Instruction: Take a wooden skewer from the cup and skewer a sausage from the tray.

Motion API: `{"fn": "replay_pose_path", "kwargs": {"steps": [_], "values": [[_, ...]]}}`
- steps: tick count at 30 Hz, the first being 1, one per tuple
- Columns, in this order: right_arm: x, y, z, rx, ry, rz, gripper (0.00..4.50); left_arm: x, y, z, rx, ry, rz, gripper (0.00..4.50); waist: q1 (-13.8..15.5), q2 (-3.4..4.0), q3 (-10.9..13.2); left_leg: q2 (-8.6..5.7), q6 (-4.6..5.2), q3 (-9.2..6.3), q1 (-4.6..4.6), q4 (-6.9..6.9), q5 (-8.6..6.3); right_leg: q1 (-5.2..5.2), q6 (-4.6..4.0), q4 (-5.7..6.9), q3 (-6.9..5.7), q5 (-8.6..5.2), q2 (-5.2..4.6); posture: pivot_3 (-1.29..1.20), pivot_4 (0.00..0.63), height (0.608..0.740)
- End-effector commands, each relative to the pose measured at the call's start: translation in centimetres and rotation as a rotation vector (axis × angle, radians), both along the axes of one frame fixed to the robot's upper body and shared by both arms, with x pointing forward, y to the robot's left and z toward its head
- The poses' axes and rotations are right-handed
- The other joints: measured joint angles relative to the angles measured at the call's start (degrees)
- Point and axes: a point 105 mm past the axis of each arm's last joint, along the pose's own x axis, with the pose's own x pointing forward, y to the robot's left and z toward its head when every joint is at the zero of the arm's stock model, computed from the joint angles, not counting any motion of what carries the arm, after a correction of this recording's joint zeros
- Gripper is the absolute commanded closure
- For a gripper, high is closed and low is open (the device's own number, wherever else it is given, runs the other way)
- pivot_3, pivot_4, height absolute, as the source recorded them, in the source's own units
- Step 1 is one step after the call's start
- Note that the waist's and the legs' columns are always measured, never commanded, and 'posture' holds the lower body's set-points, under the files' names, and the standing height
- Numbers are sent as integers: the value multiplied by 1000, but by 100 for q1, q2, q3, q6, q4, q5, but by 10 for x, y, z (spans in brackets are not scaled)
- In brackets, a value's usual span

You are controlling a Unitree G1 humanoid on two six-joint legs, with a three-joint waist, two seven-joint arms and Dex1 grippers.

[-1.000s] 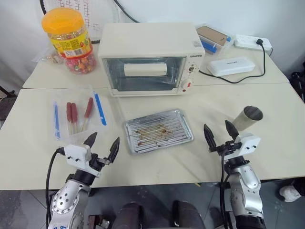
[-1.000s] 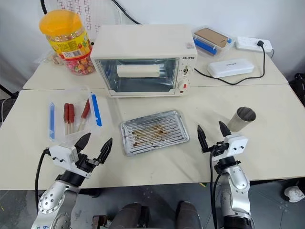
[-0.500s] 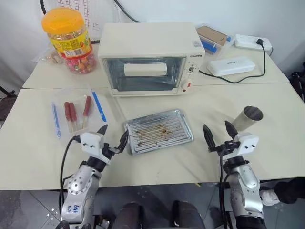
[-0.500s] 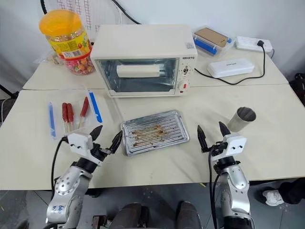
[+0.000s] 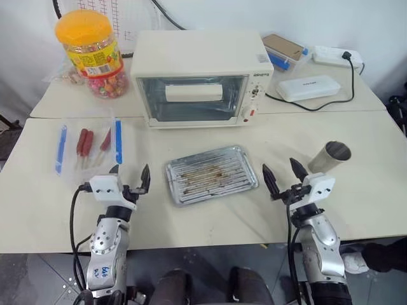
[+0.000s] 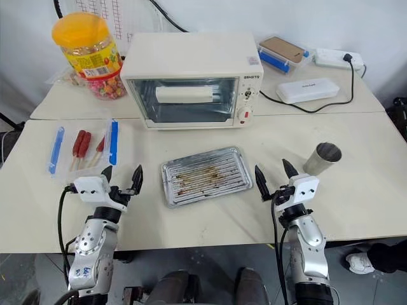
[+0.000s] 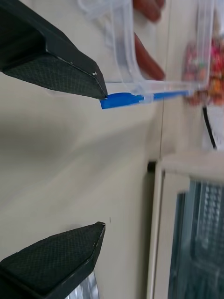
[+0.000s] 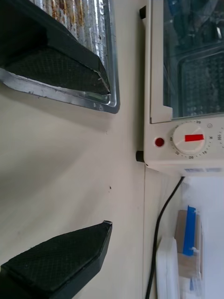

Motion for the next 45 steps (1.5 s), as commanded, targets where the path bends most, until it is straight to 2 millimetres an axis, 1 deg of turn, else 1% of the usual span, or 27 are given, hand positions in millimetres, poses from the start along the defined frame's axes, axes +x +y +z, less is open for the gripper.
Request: {"fn": "replay_pose_path", "kwargs": {"steps": [1,2,5,7,10,12,15,18,25,30,34,38,45], "values": [[0,-2,11,-16,-55,-7,0,0,-4,8,5,-52,-45,32,6,0,0,0,0,0,1,0,0,0,0,0,0,0,0,0,150,740],[0,-3,11,-14,-58,-12,0,0,-5,7,20,-50,-60,32,6,0,0,0,0,0,1,0,0,0,0,0,0,0,0,0,150,740],[-4,-5,10,5,-60,-11,0,-3,-15,5,23,-38,-175,32,6,0,0,1,0,0,0,-1,0,-1,0,0,-2,0,2,0,150,740],[-7,-4,11,29,-59,1,0,-6,-17,4,24,-34,-217,32,2,0,0,1,0,0,0,0,0,-1,0,1,-1,0,1,0,150,740],[-13,-10,10,25,-61,-32,0,-17,-21,10,58,-44,-306,32,-13,0,0,2,0,0,1,-2,0,-1,0,0,-1,0,1,0,150,740],[-16,-12,9,14,-59,-46,0,-20,-20,12,82,-44,-321,32,-14,0,0,3,0,-2,0,-3,0,-1,0,0,-2,0,2,0,150,740],[-22,-14,8,15,-54,-49,0,-23,-13,15,84,-45,-293,32,-7,0,0,1,0,-1,1,0,0,0,0,1,1,0,0,0,150,740],[-28,-15,9,12,-54,-50,0,-25,-11,14,76,-29,-276,32,-13,0,0,2,0,-2,2,-2,0,0,0,1,1,0,0,0,150,740],[-30,-22,9,0,-54,-75,0,-33,-9,12,18,-15,-212,32,-13,0,0,2,0,-2,1,-2,0,0,0,0,1,0,0,0,150,740],[-27,-20,10,7,-59,-77,0,-38,1,9,22,1,-148,32,-20,0,0,2,0,-1,1,-2,0,0,0,-1,2,0,0,0,150,740],[-27,-12,6,9,-46,-57,0,-38,7,9,14,-2,-120,32,-15,0,0,2,0,-2,1,-3,0,-1,0,-1,2,0,0,0,150,740],[-27,-7,6,4,-41,-38,0,-39,4,7,13,0,-129,32,-17,0,0,2,0,-1,0,-3,0,-1,0,-1,2,0,0,0,150,740],[-27,-6,8,0,-45,-40,0,-40,6,6,17,-2,-134,32,-18,0,0,2,0,-2,1,-3,0,-1,0,-1,2,0,0,0,150,740]]}}
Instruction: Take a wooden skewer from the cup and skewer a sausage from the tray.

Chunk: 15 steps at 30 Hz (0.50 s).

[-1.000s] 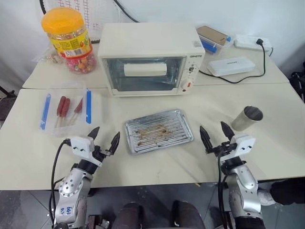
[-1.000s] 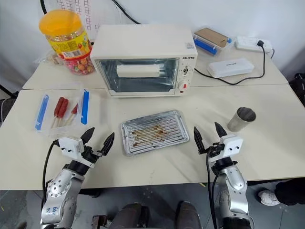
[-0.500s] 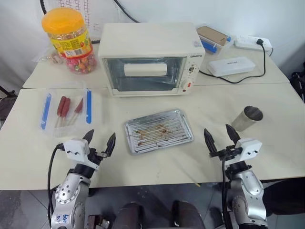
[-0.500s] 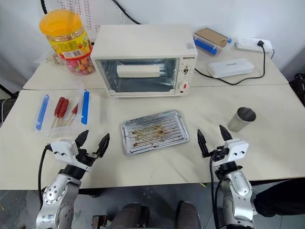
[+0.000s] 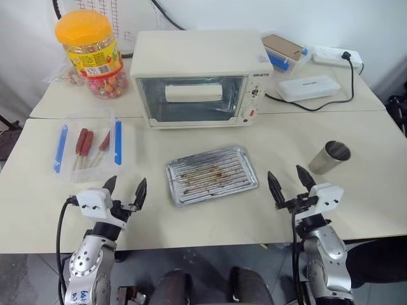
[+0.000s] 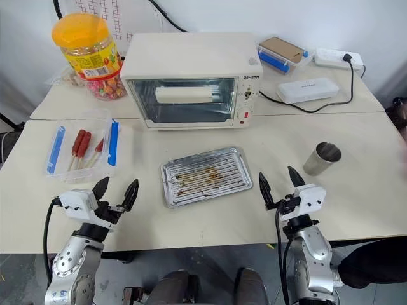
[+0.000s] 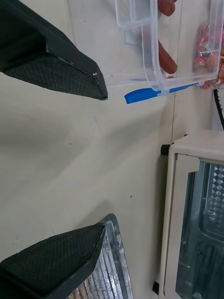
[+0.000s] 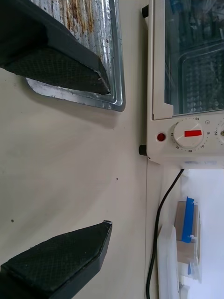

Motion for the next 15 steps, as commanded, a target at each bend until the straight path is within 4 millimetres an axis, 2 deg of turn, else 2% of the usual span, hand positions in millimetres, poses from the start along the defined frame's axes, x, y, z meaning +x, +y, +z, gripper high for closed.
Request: {"fn": "replay_pose_path", "kwargs": {"steps": [1,5,15], "values": [[-3,2,10,-2,-35,3,0,-4,1,10,7,-53,-14,32,0,0,0,0,0,0,0,0,0,0,0,0,0,0,0,0,150,740],[0,3,11,0,-35,9,0,-3,9,13,15,-77,28,32,-5,0,0,0,0,0,0,0,0,0,0,0,0,0,0,0,150,740],[5,8,16,15,-51,16,0,3,9,12,20,-74,39,32,-8,0,0,0,0,-1,-1,0,0,0,0,1,-2,0,0,0,150,740]]}}
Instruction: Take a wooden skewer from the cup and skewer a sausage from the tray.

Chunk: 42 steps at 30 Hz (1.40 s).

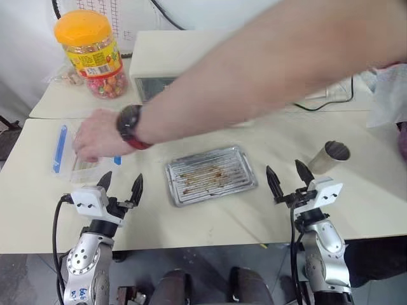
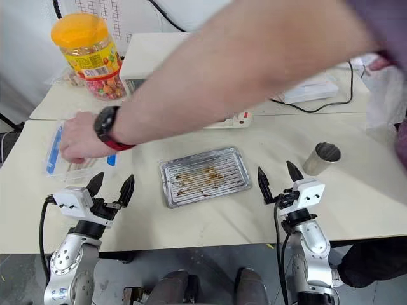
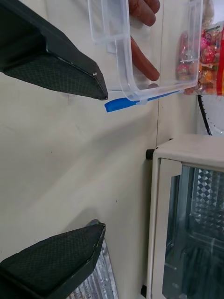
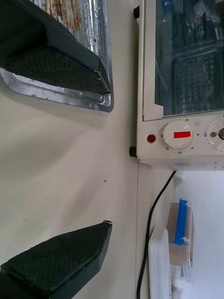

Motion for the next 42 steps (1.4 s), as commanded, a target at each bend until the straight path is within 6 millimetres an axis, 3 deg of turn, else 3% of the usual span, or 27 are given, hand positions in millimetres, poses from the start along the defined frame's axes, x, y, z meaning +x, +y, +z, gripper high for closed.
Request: {"fn": "replay_pose_path", "kwargs": {"steps": [1,7,21,30,42], "values": [[-2,4,9,5,-36,13,0,2,5,4,15,-25,25,32,-1,0,0,0,0,0,0,0,0,0,0,0,0,0,0,0,150,740],[4,2,14,6,-49,5,0,10,16,10,4,-54,69,32,-12,0,0,-1,0,2,0,1,0,0,0,1,1,0,0,0,150,740],[8,12,26,-1,-90,24,0,25,13,26,8,-95,30,32,-73,0,0,0,0,-4,0,0,0,0,0,5,-3,0,1,0,150,740],[9,3,28,4,-99,-11,0,27,12,16,16,-62,51,32,-73,0,0,-1,0,-3,0,0,0,-1,0,6,-3,0,1,0,150,740],[13,2,32,3,-105,-6,0,22,12,17,7,-67,63,32,-77,0,0,-1,0,-3,0,0,0,-1,0,5,-3,0,1,0,150,740]]}}
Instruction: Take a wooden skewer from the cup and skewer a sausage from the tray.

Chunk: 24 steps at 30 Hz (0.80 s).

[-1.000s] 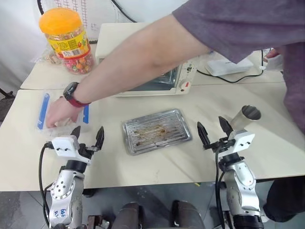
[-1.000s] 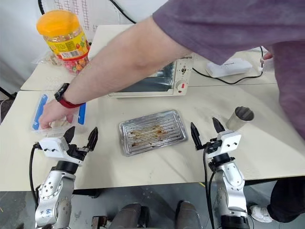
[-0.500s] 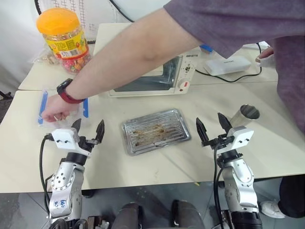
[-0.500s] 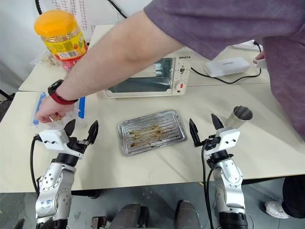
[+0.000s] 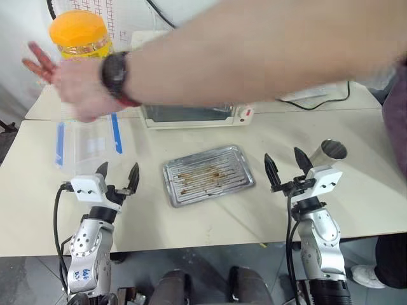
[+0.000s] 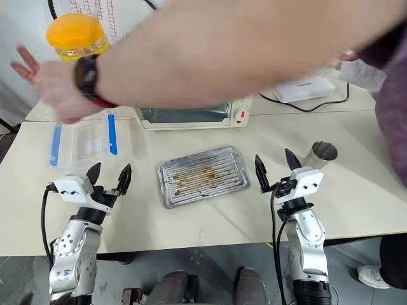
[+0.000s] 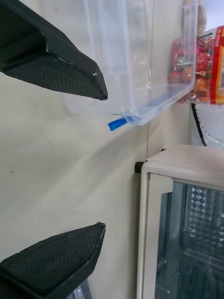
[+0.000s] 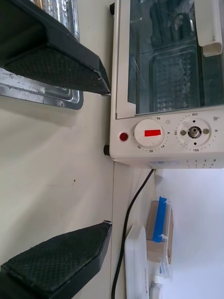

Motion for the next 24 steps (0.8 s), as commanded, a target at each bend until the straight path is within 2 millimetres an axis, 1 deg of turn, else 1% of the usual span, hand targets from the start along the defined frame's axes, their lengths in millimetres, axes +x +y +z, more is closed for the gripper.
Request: {"fn": "replay_pose_path", "kwargs": {"steps": [1,7,13,18,24], "values": [[-1,-5,8,-7,-31,-13,0,-3,1,11,4,-48,16,32,0,0,0,0,0,0,0,0,0,0,0,0,0,0,0,0,150,740],[0,-5,9,-4,-34,-14,0,-2,4,12,8,-45,34,32,0,0,0,0,0,0,0,0,0,0,0,0,0,0,0,0,150,740],[0,-6,7,-5,-28,-14,0,1,0,12,2,-51,33,32,3,0,0,0,0,0,0,0,0,0,0,0,0,0,0,0,150,740],[-1,-6,5,-12,-20,-4,0,-2,0,15,-1,-68,47,32,-3,0,0,0,0,1,0,0,0,0,0,0,-1,0,0,0,150,740],[-7,-7,1,5,-9,-20,0,-6,2,17,-6,-72,46,32,1,0,0,0,0,0,-1,0,0,0,0,0,0,0,0,0,150,740]]}}
